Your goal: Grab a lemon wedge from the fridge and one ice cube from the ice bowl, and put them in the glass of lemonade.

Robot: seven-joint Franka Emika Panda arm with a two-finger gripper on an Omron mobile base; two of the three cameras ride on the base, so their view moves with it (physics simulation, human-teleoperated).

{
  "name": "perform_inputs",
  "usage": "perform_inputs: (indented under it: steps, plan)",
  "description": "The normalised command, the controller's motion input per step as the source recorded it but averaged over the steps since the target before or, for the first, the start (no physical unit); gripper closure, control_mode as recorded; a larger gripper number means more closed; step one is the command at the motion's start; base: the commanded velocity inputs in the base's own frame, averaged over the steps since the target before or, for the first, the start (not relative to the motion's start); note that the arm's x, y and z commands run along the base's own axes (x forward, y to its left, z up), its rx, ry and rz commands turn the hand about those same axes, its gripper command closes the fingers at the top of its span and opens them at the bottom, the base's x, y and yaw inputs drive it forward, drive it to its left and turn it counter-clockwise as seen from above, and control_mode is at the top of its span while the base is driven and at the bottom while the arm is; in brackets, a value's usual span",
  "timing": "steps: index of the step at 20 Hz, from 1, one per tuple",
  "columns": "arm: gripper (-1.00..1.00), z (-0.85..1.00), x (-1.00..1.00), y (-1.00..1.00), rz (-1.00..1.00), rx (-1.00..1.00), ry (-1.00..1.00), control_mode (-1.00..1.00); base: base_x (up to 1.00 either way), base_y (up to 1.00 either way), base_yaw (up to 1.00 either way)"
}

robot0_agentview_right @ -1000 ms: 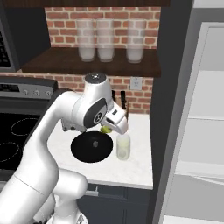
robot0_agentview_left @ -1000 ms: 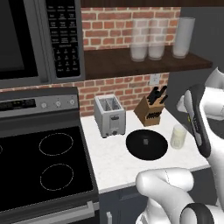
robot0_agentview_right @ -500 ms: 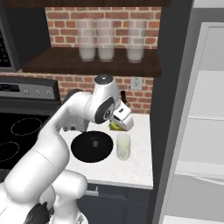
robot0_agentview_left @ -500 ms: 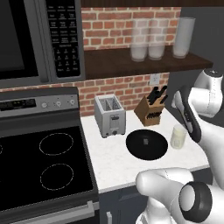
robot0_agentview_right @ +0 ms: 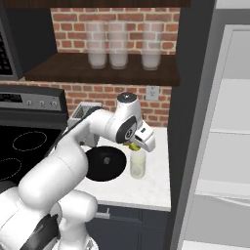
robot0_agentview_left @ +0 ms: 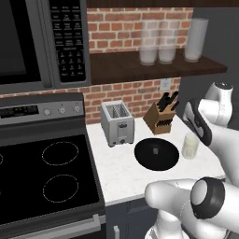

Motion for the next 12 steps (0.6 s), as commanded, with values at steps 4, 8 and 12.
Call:
perform_inputs:
  steps: [4,8,12]
  plan:
    - [1.0,-0.29,0.2,0.0,-0.01,0.0,0.03,-1.0,0.0,0.0,0.0]
    - [1.0,-0.31,0.15,0.0,0.0,0.0,0.03,-1.0,0.0,0.0,0.0]
    - [1.0,-0.37,0.0,0.0,0.0,0.0,0.05,-1.0,0.0,0.0,0.0]
